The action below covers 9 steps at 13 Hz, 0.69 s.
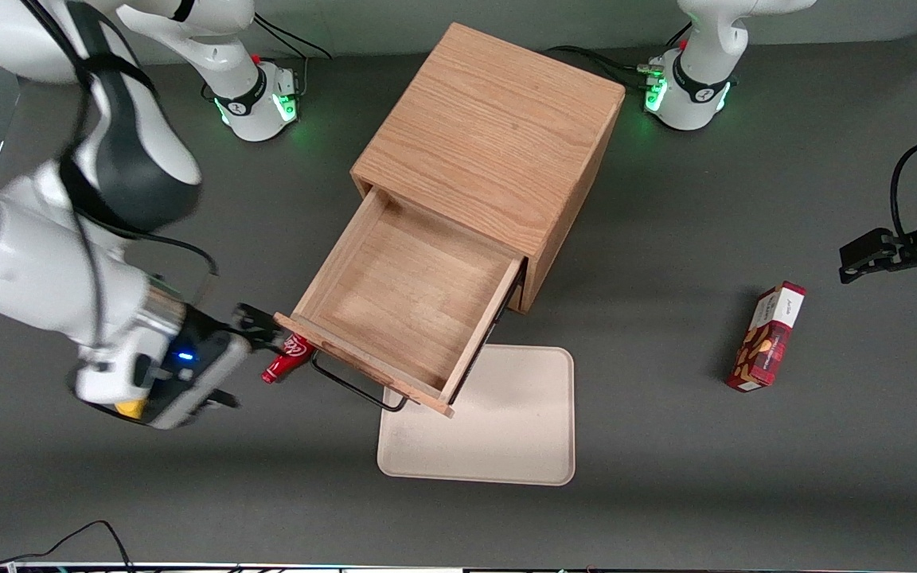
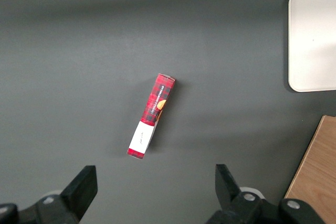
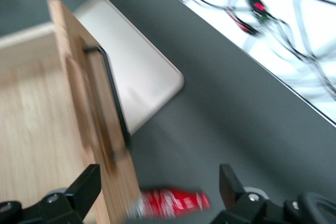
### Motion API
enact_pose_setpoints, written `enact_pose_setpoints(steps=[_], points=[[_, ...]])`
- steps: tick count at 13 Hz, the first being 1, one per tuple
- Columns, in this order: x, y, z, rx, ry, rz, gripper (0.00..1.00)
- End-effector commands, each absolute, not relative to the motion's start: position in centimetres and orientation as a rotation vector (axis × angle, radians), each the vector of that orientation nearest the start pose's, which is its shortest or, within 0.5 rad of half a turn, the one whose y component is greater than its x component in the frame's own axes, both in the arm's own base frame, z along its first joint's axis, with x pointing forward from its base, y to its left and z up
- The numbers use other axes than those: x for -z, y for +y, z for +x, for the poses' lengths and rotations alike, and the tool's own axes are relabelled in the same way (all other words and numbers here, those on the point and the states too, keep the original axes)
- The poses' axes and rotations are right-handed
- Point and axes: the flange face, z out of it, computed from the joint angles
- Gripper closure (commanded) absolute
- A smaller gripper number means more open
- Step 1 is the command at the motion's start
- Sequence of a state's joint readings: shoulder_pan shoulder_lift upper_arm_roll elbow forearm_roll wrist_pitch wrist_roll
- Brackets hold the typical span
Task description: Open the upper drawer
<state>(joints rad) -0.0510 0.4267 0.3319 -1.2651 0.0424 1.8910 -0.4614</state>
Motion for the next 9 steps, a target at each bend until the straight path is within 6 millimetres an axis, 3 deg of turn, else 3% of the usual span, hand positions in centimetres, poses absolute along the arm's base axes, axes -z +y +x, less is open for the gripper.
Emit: enact_pose_setpoints(steps=[1,3,5,6,9], points=[[-57.9,7.8,62.3,0.258,-0.828,-2.919,0.00],[-60.3,4.7,58.9,0.127,-0.440,-3.020,0.00],[-61.1,4.4,55.6,-0.009,0.008,-3.073,0.00],[-61.3,4.2,54.6,-0.014,0.120,-3.108,0.00],[-61.3,2.2,54.9,-0.001,0.145,-3.191,0.00]])
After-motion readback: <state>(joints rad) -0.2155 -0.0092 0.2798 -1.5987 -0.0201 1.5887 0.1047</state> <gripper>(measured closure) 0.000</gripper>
